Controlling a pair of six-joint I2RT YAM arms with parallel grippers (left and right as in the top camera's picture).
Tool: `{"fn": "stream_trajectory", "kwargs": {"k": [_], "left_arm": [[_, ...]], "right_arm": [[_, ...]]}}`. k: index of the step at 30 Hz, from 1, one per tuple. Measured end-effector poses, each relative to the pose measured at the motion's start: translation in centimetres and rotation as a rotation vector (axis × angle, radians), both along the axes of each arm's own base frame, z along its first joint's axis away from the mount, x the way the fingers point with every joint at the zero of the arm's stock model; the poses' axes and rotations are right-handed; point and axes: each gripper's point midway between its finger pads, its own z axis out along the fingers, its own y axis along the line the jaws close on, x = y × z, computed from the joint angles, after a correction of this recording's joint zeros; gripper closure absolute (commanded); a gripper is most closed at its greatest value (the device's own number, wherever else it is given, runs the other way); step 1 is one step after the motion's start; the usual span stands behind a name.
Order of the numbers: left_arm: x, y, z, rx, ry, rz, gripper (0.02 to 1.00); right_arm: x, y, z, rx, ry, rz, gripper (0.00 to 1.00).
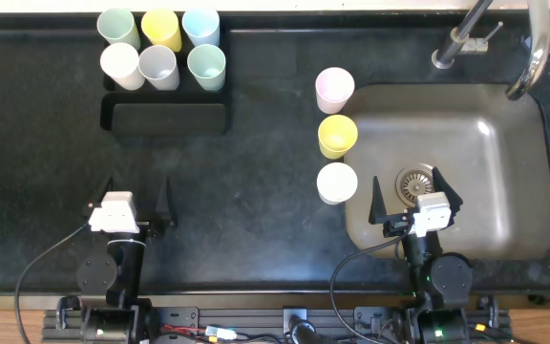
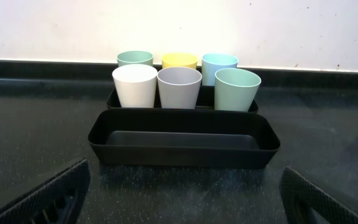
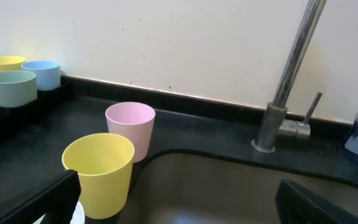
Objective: Store Cups
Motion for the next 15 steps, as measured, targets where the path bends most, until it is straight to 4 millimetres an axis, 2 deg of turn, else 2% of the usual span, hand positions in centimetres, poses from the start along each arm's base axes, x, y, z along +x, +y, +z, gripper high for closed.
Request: {"fn": "stream_trajectory", "kwargs": {"k": [12, 15], "left_arm": [[-0.3, 0.0, 0.0, -0.05, 0.037, 0.005, 0.018], [-0.9, 0.0, 1.2, -0.057, 0.068, 0.008, 0.018]], "right_arm": [[0.0, 0.0, 0.0, 0.0, 0.0, 0.0, 0.007], [0.0, 0.0, 0.0, 0.0, 0.0, 0.0, 0.003]]}}
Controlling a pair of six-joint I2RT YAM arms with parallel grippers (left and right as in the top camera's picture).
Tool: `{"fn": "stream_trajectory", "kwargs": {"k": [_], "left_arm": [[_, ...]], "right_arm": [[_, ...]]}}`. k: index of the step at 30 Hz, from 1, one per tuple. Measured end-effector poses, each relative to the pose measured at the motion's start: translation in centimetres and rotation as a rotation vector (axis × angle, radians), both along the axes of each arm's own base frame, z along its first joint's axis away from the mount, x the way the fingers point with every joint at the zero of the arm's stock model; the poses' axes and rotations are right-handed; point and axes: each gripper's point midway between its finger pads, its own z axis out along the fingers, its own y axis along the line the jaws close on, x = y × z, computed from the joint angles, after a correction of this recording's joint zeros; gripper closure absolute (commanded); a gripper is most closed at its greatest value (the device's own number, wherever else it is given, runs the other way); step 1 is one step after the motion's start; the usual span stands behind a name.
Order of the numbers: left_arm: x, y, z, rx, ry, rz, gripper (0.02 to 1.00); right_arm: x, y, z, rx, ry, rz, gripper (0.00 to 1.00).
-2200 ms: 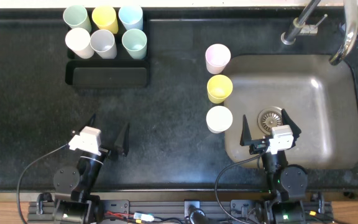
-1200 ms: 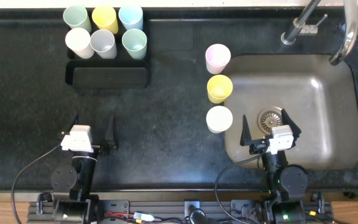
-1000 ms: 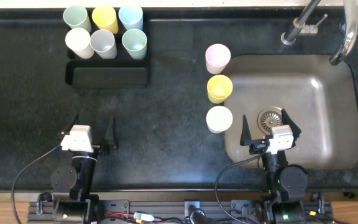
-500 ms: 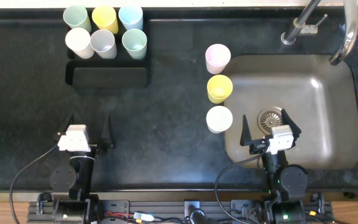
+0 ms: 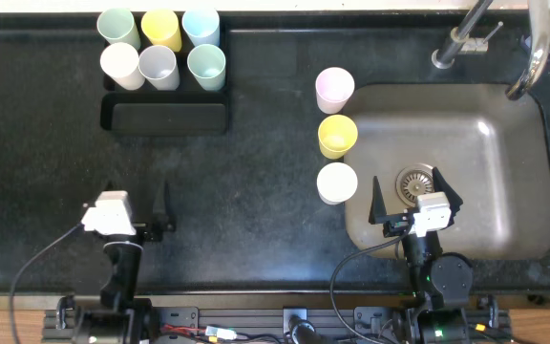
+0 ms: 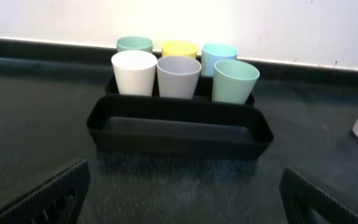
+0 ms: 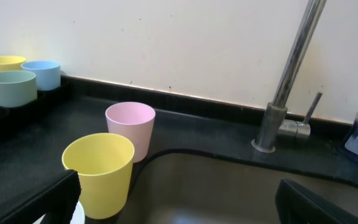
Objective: Store Cups
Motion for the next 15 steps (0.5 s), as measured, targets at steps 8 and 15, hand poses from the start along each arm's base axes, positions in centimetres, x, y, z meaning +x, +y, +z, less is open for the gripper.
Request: {"fn": "stream_trajectory", "kwargs": {"k": [8, 15], "left_arm": [[-0.5, -0.1, 11.3, -0.004, 0.006, -0.007, 0.018], [2.9, -1.5, 16.9, -0.026, 0.148, -0.054, 0.018]], "right_arm": [[0.0, 0.0, 0.0, 0.0, 0.0, 0.0, 0.005], [0.0, 0.0, 0.0, 0.0, 0.0, 0.0, 0.005]]}}
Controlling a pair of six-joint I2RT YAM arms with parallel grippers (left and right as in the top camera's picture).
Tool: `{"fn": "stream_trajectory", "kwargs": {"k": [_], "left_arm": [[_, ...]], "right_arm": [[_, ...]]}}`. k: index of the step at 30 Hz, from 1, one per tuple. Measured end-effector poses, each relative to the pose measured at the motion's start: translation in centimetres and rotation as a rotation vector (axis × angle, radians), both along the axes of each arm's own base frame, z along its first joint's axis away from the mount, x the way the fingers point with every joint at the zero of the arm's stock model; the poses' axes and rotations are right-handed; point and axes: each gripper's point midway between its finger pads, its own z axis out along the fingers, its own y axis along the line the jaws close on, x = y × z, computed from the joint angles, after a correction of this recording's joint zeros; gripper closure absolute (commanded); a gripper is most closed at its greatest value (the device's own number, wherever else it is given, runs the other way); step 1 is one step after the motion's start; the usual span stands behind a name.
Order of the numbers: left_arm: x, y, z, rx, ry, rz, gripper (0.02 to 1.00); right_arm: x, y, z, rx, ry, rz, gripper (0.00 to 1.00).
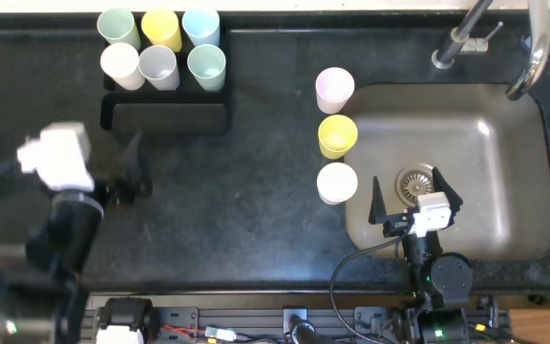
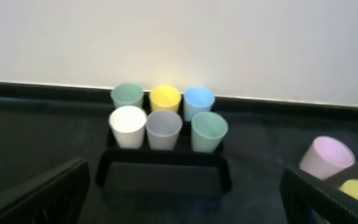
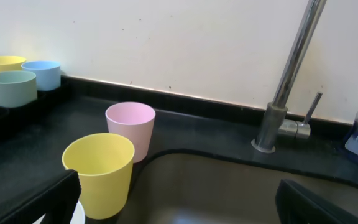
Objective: Store Cups
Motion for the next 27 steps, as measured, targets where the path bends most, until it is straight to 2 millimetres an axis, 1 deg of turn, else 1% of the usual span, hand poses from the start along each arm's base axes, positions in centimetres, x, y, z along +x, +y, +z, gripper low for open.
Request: {"fn": "stream_trajectory", "kwargs": {"k": [4, 7, 10, 14, 19, 22, 27], "left_arm": [[3.0, -1.1, 1.3, -0.057, 0.109, -0.009, 0.018], [5.0, -2.3, 1.2, -0.102, 0.218, -0.01, 0.018], [6.9, -4.3, 0.3, -0.122, 0.336, -0.021, 0.018], [9.3, -8.4, -0.6, -0.102, 0.451, -0.049, 0.018], [12.3, -14.8, -1.6, -0.06, 0.525, -0.107, 0.018], [13.6, -18.6, -2.6, -0.044, 0.559, -0.14, 0.018], [14.7, -23.3, -5.4, -0.009, 0.649, -0.165, 0.018]], "right_arm": [[0.0, 0.0, 0.0, 0.0, 0.0, 0.0, 0.003], [0.0, 0.0, 0.0, 0.0, 0.0, 0.0, 0.003], [0.0, 0.0, 0.0, 0.0, 0.0, 0.001, 0.003], [0.0, 0.0, 0.0, 0.0, 0.0, 0.0, 0.005], [0.0, 0.0, 0.0, 0.0, 0.0, 0.0, 0.003], [0.0, 0.0, 0.0, 0.0, 0.0, 0.0, 0.003], [0.0, 0.0, 0.0, 0.0, 0.0, 0.0, 0.005]]}}
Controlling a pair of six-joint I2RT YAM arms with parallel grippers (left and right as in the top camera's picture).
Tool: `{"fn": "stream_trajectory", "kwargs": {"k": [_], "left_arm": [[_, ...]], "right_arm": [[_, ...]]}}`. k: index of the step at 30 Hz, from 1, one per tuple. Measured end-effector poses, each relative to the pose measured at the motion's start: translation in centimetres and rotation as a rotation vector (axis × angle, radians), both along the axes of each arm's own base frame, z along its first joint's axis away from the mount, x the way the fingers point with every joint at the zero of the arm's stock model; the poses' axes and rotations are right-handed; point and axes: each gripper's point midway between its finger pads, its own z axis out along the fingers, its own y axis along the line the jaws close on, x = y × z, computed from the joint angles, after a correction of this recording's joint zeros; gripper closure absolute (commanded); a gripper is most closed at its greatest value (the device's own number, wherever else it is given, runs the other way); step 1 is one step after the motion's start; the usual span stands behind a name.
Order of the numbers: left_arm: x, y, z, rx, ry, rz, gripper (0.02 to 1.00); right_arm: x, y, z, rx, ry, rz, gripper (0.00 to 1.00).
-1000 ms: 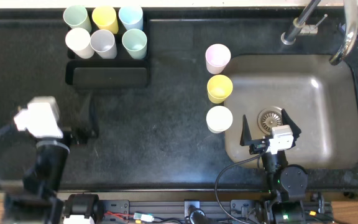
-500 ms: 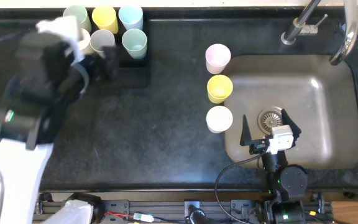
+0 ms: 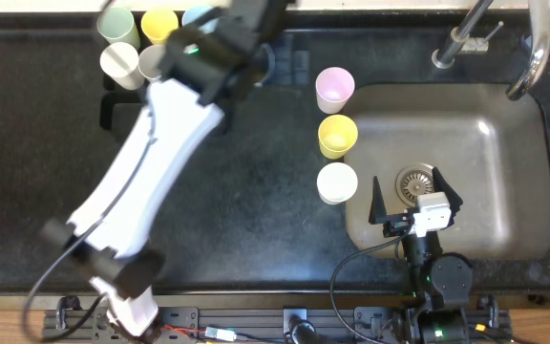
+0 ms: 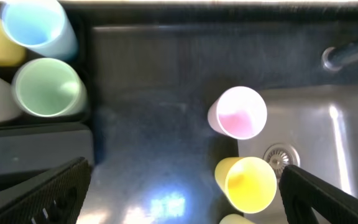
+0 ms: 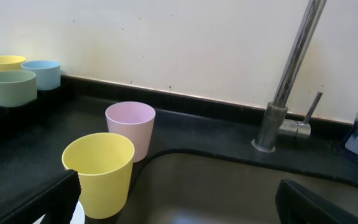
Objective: Store Cups
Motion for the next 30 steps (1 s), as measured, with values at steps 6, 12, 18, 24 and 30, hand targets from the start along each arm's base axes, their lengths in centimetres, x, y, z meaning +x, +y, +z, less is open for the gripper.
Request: {"fn": "stream_trajectory", "kwargs": {"k": [6, 12, 18, 24, 30], "left_arm": [[0.6, -3.1, -4.2, 0.04, 0.108, 0.016, 0.018], [0.8, -4.9, -8.2, 0.064, 0.184, 0.043, 0.018], [1.0, -6.8, -11.5, 0.077, 0.222, 0.057, 0.018], [2.4, -8.1, -13.9, 0.068, 0.215, 0.065, 0.042], [3.5, -9.0, -15.6, 0.052, 0.21, 0.083, 0.161]], "right_arm": [[0.0, 0.0, 0.0, 0.0, 0.0, 0.001, 0.003], [0.0, 0.0, 0.0, 0.0, 0.0, 0.0, 0.005], [0.0, 0.0, 0.0, 0.0, 0.0, 0.0, 0.003], [0.0, 0.0, 0.0, 0.0, 0.0, 0.0, 0.003], [0.0, 0.0, 0.0, 0.0, 0.0, 0.0, 0.003]]}}
